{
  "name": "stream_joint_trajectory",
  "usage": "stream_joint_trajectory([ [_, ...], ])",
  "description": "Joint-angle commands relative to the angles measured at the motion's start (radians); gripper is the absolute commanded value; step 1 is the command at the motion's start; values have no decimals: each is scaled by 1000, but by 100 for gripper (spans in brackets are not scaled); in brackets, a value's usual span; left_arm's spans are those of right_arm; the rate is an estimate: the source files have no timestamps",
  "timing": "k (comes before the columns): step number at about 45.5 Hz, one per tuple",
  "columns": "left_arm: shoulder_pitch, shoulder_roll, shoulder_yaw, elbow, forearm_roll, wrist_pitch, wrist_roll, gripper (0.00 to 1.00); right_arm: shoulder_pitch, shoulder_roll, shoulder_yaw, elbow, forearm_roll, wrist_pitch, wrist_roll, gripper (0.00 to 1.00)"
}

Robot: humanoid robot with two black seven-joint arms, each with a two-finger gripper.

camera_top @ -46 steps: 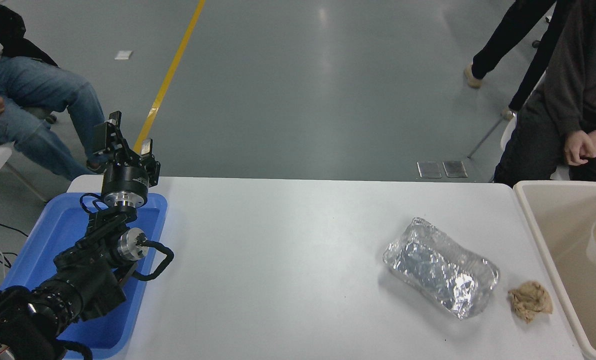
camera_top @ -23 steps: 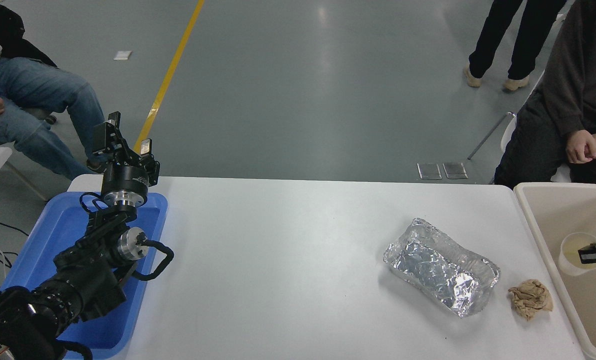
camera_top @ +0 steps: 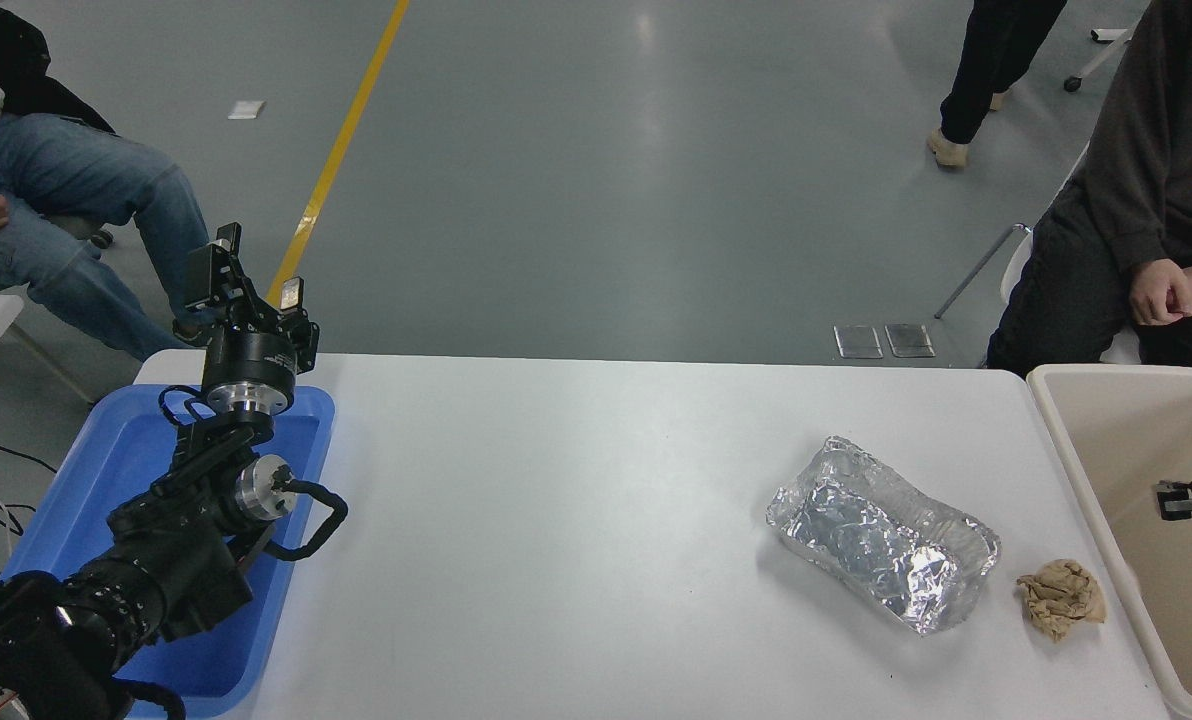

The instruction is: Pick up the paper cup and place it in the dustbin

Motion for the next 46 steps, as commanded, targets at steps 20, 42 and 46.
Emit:
stream_joint_trajectory([
  [20, -1, -2, 0, 0, 0, 0, 0, 100, 665, -139, -116, 681, 81, 212, -4, 100],
  [42, -1, -2, 0, 0, 0, 0, 2, 100, 1134, 37, -455, 1048, 315, 393, -8, 100],
  [46, -1, -2, 0, 0, 0, 0, 0, 100, 1191, 115, -474, 1058, 325, 426, -9, 100],
])
